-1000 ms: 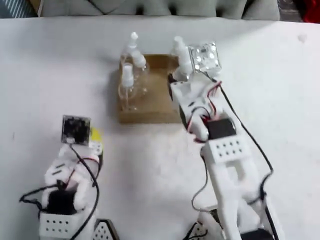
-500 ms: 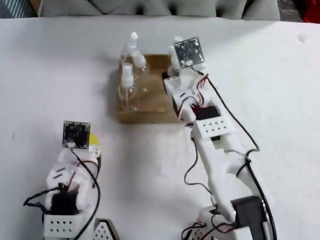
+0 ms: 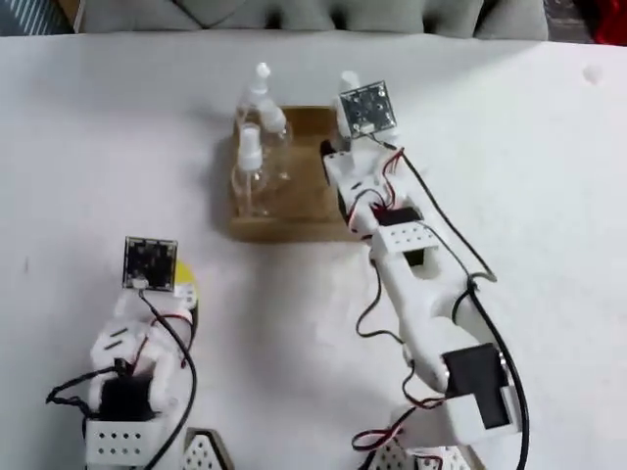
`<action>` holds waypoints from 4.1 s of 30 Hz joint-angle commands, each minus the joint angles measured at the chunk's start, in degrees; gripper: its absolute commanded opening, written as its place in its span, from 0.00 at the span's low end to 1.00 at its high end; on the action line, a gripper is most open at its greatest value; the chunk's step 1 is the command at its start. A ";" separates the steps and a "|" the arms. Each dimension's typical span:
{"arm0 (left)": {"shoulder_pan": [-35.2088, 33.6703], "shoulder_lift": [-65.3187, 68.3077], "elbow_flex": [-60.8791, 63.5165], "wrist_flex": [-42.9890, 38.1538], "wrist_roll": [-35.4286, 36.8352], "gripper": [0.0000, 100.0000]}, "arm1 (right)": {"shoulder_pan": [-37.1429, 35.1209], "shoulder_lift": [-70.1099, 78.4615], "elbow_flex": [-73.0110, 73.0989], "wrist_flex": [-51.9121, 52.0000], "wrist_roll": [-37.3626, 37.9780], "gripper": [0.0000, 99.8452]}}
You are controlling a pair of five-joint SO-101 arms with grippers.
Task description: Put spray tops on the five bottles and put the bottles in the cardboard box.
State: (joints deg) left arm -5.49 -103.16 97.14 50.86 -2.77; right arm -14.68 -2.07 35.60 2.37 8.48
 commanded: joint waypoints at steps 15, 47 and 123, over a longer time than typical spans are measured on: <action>-0.31 -0.40 -0.09 -1.93 -0.70 0.02 | 0.75 7.52 -3.08 -9.71 0.70 0.01; -0.31 -0.40 -0.09 -1.76 -0.70 0.02 | -1.19 8.22 -1.76 -9.71 0.35 0.31; -0.40 -0.04 -0.09 -1.67 -0.70 0.02 | 7.52 -79.34 40.62 40.13 0.88 0.41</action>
State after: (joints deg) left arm -5.49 -103.16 97.14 50.86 -2.95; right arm -7.56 -76.09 76.75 35.96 8.48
